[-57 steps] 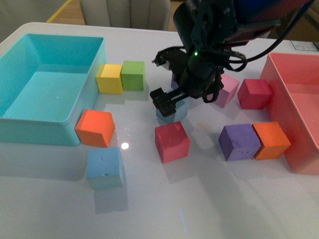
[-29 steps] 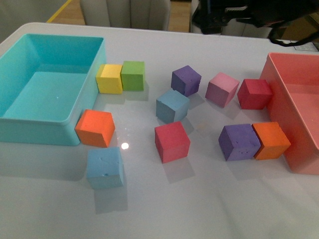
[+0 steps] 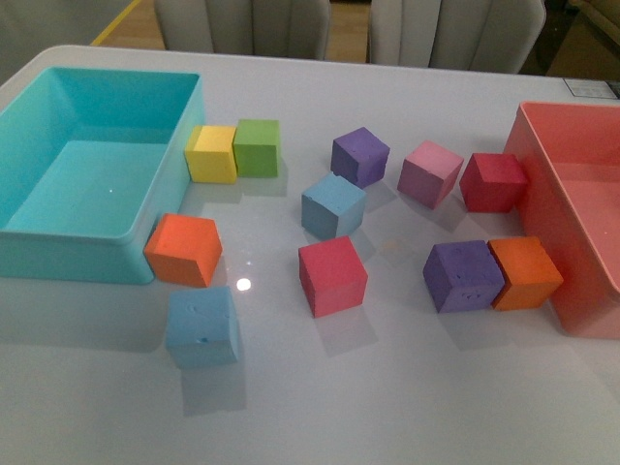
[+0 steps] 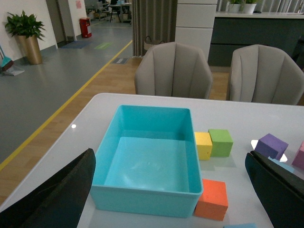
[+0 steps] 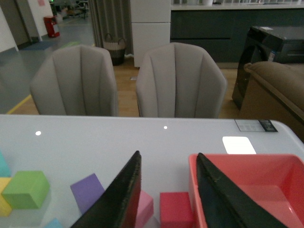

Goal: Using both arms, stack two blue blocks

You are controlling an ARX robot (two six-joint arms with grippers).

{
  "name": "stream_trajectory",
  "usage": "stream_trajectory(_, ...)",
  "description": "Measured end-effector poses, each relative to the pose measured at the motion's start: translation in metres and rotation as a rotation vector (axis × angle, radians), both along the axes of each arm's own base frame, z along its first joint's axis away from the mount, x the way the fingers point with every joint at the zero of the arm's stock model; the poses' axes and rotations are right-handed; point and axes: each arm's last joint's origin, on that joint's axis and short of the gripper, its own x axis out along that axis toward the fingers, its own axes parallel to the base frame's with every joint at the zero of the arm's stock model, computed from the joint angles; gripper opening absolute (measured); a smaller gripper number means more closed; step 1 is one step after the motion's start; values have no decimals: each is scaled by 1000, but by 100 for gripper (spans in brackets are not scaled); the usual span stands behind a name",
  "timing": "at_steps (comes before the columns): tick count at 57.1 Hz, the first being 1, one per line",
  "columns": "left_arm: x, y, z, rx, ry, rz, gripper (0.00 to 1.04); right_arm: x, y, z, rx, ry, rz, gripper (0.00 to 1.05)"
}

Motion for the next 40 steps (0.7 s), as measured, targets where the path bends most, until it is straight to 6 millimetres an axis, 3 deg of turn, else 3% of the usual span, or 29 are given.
stream_trajectory(8, 0, 0, 0, 0, 0, 0, 96, -32, -17, -13, -4, 16, 8, 2)
stream_trajectory(21, 0, 0, 0, 0, 0, 0, 96, -70, -33, -19, -8, 29, 2, 2)
stream_trajectory(40, 0, 0, 0, 0, 0, 0, 96, -105, -51, -19, -6, 31, 9, 2)
